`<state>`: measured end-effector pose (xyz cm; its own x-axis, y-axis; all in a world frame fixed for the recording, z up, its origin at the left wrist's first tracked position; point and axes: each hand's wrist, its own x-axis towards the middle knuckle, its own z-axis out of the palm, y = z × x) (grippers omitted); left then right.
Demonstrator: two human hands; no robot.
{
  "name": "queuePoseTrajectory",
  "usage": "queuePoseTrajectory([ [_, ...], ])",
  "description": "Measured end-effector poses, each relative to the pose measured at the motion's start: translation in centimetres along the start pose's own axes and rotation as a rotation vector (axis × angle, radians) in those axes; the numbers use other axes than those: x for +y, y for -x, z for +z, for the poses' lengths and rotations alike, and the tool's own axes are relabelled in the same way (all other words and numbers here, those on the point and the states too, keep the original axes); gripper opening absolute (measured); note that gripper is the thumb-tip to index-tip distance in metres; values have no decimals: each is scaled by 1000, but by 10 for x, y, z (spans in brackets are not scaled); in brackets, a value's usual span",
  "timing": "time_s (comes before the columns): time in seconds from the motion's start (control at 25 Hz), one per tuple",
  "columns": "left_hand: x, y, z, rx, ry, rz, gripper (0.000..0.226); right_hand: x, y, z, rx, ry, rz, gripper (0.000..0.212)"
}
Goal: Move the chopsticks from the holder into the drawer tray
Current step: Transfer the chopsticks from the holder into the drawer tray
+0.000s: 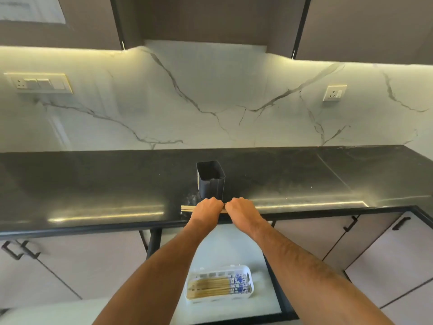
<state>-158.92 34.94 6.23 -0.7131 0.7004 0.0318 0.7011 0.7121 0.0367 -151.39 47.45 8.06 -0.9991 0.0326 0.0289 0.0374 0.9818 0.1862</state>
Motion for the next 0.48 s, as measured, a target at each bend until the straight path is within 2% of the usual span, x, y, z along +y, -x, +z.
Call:
queuePoseTrajectory([
  [0.24, -4, 32, 64, -92, 22, 1, 16, -7, 25, 70, -130, -58, -64, 24],
  [0.48, -7, 80, 150, -212, 50, 7, 16, -26, 57, 156, -230, -195, -109, 16],
])
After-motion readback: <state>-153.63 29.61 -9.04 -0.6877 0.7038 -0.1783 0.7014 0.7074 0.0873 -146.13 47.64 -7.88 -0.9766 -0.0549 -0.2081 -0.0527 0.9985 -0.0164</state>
